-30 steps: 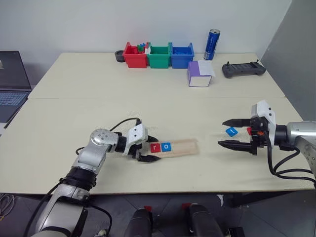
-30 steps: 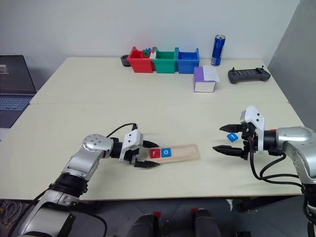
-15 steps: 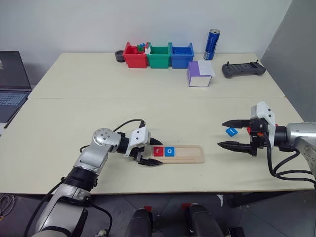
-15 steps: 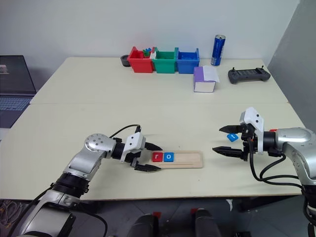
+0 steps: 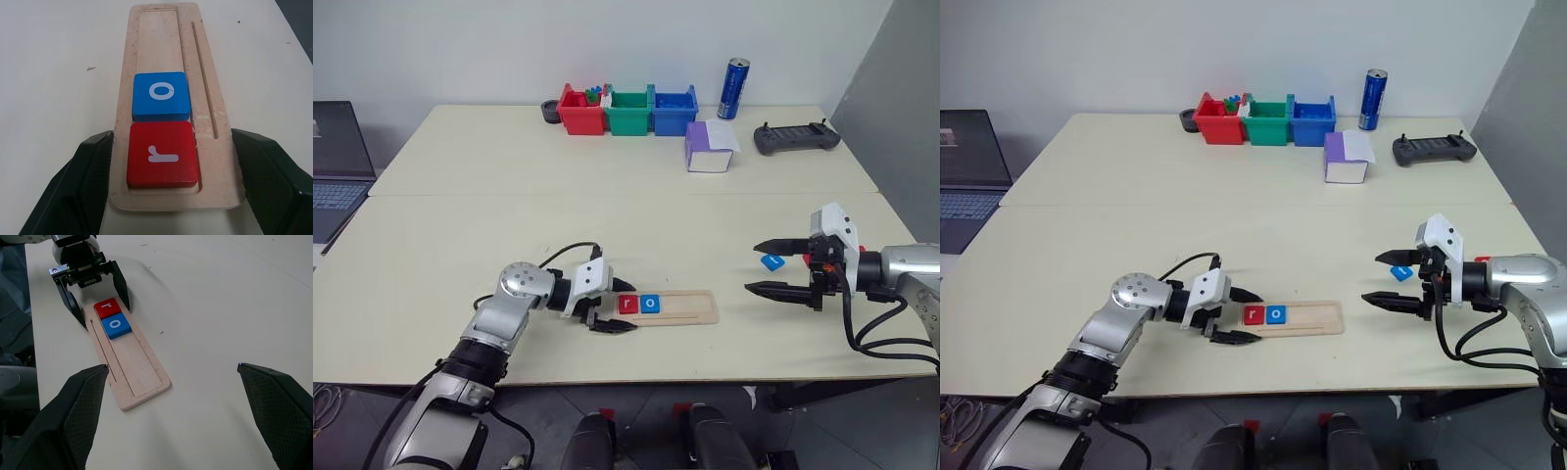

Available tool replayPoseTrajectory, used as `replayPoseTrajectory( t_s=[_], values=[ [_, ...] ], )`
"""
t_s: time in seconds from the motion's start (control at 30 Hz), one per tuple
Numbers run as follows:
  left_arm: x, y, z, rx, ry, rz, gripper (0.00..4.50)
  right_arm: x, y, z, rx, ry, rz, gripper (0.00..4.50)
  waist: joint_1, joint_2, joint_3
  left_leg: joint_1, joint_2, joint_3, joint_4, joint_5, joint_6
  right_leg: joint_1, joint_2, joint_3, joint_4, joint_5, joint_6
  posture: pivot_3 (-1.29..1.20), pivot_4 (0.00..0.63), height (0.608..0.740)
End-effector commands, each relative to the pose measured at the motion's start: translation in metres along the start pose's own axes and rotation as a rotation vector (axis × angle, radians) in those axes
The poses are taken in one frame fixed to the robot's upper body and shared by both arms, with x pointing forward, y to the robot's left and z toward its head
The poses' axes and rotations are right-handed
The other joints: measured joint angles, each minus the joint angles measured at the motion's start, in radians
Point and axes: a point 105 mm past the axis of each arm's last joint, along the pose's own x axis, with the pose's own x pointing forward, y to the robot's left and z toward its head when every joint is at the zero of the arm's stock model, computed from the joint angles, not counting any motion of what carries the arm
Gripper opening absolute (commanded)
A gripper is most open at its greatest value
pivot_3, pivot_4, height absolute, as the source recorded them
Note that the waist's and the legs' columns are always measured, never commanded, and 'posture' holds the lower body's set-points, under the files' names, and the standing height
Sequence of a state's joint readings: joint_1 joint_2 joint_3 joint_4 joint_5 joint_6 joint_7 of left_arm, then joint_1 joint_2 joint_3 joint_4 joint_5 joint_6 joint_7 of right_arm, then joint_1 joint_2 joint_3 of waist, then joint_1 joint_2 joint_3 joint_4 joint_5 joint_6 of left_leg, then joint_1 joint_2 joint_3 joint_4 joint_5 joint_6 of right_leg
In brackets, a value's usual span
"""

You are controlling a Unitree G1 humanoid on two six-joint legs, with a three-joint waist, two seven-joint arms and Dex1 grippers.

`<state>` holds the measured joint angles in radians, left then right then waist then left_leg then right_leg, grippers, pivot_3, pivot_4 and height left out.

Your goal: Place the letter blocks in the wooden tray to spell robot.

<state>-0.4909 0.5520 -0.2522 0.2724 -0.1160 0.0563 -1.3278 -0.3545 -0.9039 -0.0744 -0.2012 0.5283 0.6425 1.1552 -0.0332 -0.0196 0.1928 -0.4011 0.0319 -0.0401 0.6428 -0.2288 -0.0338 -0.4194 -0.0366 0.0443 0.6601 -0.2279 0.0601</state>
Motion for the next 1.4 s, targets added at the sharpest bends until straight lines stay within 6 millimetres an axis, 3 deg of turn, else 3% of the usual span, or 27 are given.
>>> replayPoseTrajectory(
  t_s=[0.03,0.1,0.13,0.37,0.6,0.77,0.93,1.23,1.4],
  values=[
    [0.000,0.000,0.003,0.003,0.009,-0.001,3.73,-0.003,0.001,0.010,-0.047,-0.005,0.000,4.50,0.000,0.000,0.000,0.000,0.000,0.000,0.000,0.000,0.000,0.000,0.000,0.000,0.000,0.000,0.000,0.00,0.150,0.740],
    [0.001,-0.001,0.003,-0.017,0.009,-0.004,4.37,-0.003,0.001,0.010,-0.046,-0.004,-0.001,4.50,0.000,0.000,0.000,0.000,0.000,0.000,0.000,0.000,0.000,0.000,0.000,0.000,0.000,0.000,0.000,0.00,0.150,0.740],
    [0.001,-0.001,0.004,-0.023,0.003,-0.004,4.47,-0.003,0.001,0.010,-0.046,-0.004,-0.002,4.50,0.000,0.000,0.000,0.000,0.000,0.000,0.000,0.000,0.000,0.000,0.000,0.000,0.000,0.000,0.000,0.00,0.150,0.740],
    [-0.003,-0.002,0.007,-0.001,0.005,0.006,4.47,-0.004,0.000,0.009,-0.047,0.000,-0.005,4.50,0.000,0.000,0.000,0.000,0.000,0.000,0.000,0.000,0.000,0.000,0.000,0.000,0.000,0.000,0.000,0.00,0.150,0.740],
    [-0.022,-0.002,0.024,0.048,-0.044,0.022,4.47,-0.004,-0.002,0.010,-0.046,0.001,-0.010,4.50,0.000,0.000,0.000,0.000,0.000,0.000,0.000,0.000,0.000,0.000,0.000,0.000,0.000,-0.001,-0.002,0.00,0.150,0.740],
    [-0.048,0.004,0.038,0.025,-0.167,0.126,4.47,-0.006,-0.002,0.009,-0.043,0.005,-0.013,4.50,-0.001,0.000,0.000,0.000,0.000,0.000,0.000,0.000,0.000,0.000,0.000,0.000,0.000,-0.001,-0.002,0.00,0.150,0.740],
    [-0.083,0.007,0.026,-0.042,-0.252,0.256,4.47,-0.008,-0.003,0.009,-0.041,0.007,-0.019,4.50,-0.002,0.000,0.000,0.000,0.000,0.000,0.000,0.000,0.000,0.000,0.000,0.000,0.000,-0.001,-0.002,0.00,0.150,0.740],
    [-0.125,0.008,0.030,-0.217,-0.522,0.399,4.47,-0.002,-0.005,0.009,-0.040,-0.007,-0.009,4.50,0.000,0.000,0.000,0.000,0.000,0.000,0.000,0.000,0.000,0.000,0.000,0.000,0.000,-0.003,-0.004,0.00,0.150,0.740],
    [-0.128,0.005,0.015,-0.232,-0.512,0.449,4.47,-0.002,-0.006,0.008,-0.038,-0.004,-0.007,4.50,0.001,0.000,0.000,0.000,0.000,0.000,0.000,0.000,0.000,0.000,0.000,0.000,-0.001,-0.003,-0.005,0.00,0.150,0.740]
  ],
)
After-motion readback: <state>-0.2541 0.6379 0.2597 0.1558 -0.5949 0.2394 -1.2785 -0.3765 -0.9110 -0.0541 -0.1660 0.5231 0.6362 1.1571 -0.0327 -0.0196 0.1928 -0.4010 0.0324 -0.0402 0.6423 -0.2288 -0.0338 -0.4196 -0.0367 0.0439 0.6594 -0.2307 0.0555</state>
